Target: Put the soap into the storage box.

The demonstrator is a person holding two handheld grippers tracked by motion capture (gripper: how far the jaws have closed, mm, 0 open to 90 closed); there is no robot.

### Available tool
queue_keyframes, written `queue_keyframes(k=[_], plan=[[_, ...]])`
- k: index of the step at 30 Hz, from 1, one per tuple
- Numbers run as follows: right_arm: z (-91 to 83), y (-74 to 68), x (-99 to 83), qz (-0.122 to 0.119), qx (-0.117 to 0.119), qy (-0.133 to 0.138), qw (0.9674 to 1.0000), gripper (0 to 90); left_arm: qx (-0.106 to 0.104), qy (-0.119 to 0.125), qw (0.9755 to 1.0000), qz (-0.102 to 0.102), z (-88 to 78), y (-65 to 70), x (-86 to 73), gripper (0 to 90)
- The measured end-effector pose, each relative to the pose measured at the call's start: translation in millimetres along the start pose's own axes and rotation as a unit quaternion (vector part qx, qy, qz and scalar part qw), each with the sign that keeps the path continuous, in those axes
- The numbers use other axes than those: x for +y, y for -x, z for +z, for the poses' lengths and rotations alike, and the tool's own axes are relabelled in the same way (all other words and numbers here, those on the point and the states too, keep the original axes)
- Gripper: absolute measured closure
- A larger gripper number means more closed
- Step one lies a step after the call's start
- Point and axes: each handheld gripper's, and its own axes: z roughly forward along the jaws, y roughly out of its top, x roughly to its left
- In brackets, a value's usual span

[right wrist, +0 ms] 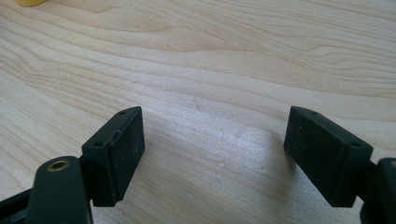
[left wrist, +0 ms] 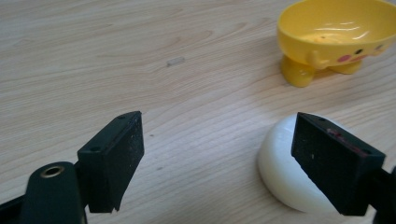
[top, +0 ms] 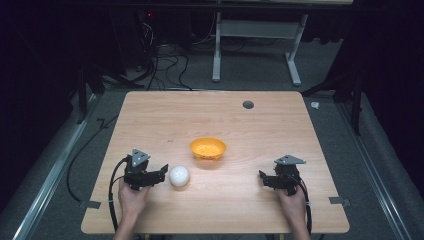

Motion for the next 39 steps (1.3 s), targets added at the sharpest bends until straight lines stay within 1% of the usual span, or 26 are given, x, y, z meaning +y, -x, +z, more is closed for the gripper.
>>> queue_keyframes(k=[2,3,6,7,8,11,12,13,14,18,22,23,25,26,29,34,37,39], plan=[[0.0,0.0,0.0,0.0,0.0,0.0,1.0,21.1,-0.006,-0.001,1.0,0.007,-2.3,4.7,0.6,17.2],[0.0,0.0,0.0,0.0,0.0,0.0,1.0,21.1,-0.006,-0.001,1.0,0.007,-2.3,4.7,0.6,17.2],[0.0,0.0,0.0,0.0,0.0,0.0,1.0,21.1,-0.014,0.001,0.9998,0.017,-4.0,12.7,1.0,17.2],[0.0,0.1,0.0,0.0,0.0,0.0,1.0,21.1,-0.019,0.002,0.9997,0.018,-3.9,16.9,1.1,17.3],[0.0,0.0,0.0,0.0,0.0,0.0,1.0,21.1,-0.023,0.0,0.9995,0.022,-3.7,18.8,1.3,17.2],[0.0,0.0,0.0,0.0,0.0,0.0,1.0,21.1,-0.03,-0.002,0.9992,0.026,-1.0,25.2,1.2,17.2],[0.0,0.0,0.0,0.0,0.0,0.0,1.0,21.1,-0.03,-0.002,0.9992,0.026,-1.0,25.2,1.2,17.2],[0.0,0.0,0.0,0.0,0.0,0.0,1.0,21.0,-0.034,-0.003,0.9991,0.026,1.6,29.0,0.6,17.2],[0.0,0.0,0.0,0.0,0.0,0.0,1.0,21.1,-0.036,-0.007,0.9989,0.029,2.9,30.7,0.3,17.2],[0.0,0.0,0.0,0.0,0.0,0.0,1.0,21.1,-0.043,-0.014,0.9985,0.031,10.1,37.2,-2.0,17.0],[0.0,0.0,0.0,0.0,0.0,0.0,1.0,21.1,-0.048,-0.02,0.9982,0.03,14.5,39.9,-4.1,16.9],[-0.1,-0.2,0.0,0.001,0.0,0.0,1.0,21.0,-0.052,-0.024,0.998,0.028,17.0,41.4,-5.6,16.8],[-0.1,-0.2,0.0,0.001,0.0,-0.001,1.0,21.1,-0.052,-0.023,0.998,0.027,18.0,42.3,-6.2,16.8],[-0.1,-0.2,0.0,0.001,0.0,0.0,1.0,21.1,-0.054,-0.027,0.9978,0.028,20.3,44.3,-7.6,16.8],[-0.1,-0.2,0.0,0.0,0.0,-0.001,1.0,21.0,-0.055,-0.03,0.9976,0.029,22.7,45.9,-8.9,16.7],[-0.1,-0.2,0.1,-0.001,-0.001,-0.001,1.0,21.0,-0.052,-0.039,0.9973,0.034,29.3,49.8,-12.4,16.8],[-0.1,-0.3,0.1,0.0,-0.001,-0.001,1.0,21.0,-0.052,-0.04,0.9973,0.033,31.0,50.6,-13.8,16.9],[0.0,-0.2,0.0,-0.001,-0.001,-0.001,1.0,21.0,-0.051,-0.046,0.9971,0.034,33.7,51.5,-15.0,17.0]])
